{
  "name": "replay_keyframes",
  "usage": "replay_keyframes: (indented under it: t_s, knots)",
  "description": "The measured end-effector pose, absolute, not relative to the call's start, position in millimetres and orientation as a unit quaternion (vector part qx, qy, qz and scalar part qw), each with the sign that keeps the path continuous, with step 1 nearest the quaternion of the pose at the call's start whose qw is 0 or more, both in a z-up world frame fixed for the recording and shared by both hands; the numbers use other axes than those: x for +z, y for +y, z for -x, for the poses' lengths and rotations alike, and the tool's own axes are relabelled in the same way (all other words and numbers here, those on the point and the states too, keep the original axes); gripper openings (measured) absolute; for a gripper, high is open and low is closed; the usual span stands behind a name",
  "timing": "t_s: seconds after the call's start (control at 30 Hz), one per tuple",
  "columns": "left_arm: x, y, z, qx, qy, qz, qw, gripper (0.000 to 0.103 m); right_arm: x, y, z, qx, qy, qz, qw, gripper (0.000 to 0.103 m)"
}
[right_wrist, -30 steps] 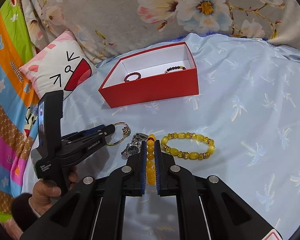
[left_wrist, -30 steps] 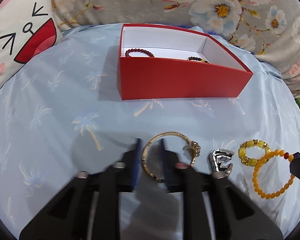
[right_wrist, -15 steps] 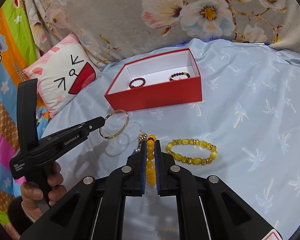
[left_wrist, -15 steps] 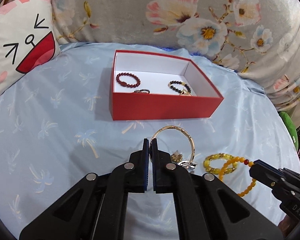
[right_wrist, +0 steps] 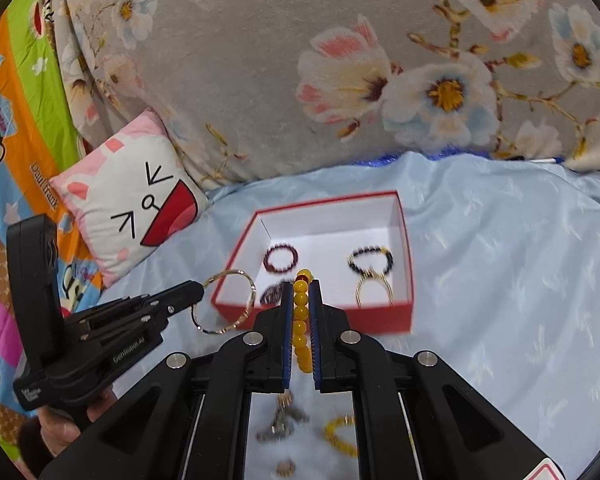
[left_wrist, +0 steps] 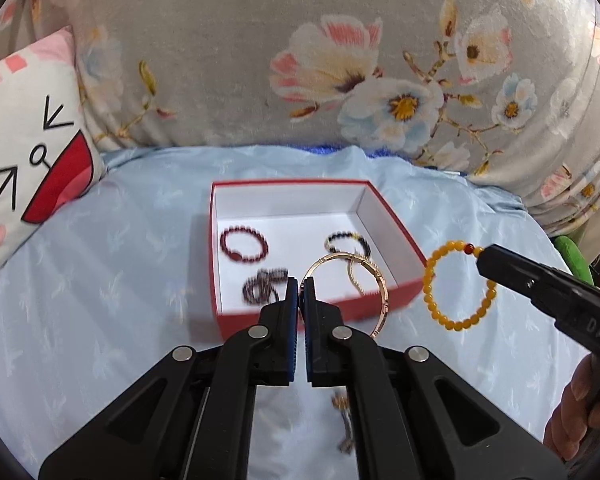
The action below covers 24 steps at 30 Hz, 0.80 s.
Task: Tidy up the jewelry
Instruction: 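Carry the bangle and yellow bracelet into the red box and open both tools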
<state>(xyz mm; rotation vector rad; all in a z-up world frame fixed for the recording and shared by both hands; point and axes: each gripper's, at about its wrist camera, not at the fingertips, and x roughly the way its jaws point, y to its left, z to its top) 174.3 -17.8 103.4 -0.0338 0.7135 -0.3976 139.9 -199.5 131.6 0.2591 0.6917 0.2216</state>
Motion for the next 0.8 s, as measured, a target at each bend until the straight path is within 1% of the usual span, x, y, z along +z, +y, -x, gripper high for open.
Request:
replay_keyframes:
  t_s: [0.17, 0.37, 0.6, 0.8]
  knots:
    - [107.9, -25.1, -219.0, -0.182, 0.341, 0.008, 0.922, 0.003, 132.0, -197.8, -200.8, 0.117, 0.349, -0.133, 0.92, 0.007]
    - [98.3, -36.1, -264.8, -0.174, 0.346, -0.003, 0.922, 0.003, 107.8, -191.1, -256.1, 0.117, 0.372, -0.14, 0.91, 0.007]
    - [73.5, -45.6, -300.6, -0.169, 0.368, -0.006, 0.914, 0.003, 76.0, -187.2, -298.6, 0.104, 0.393, -0.136, 0.904, 0.007]
    - [54.8, -50.4, -315.9, -0.165, 0.386, -0.005, 0.908, 0.003, 55.8, -188.4, -316.3, 0.091, 0.409, -0.136, 0.898, 0.007]
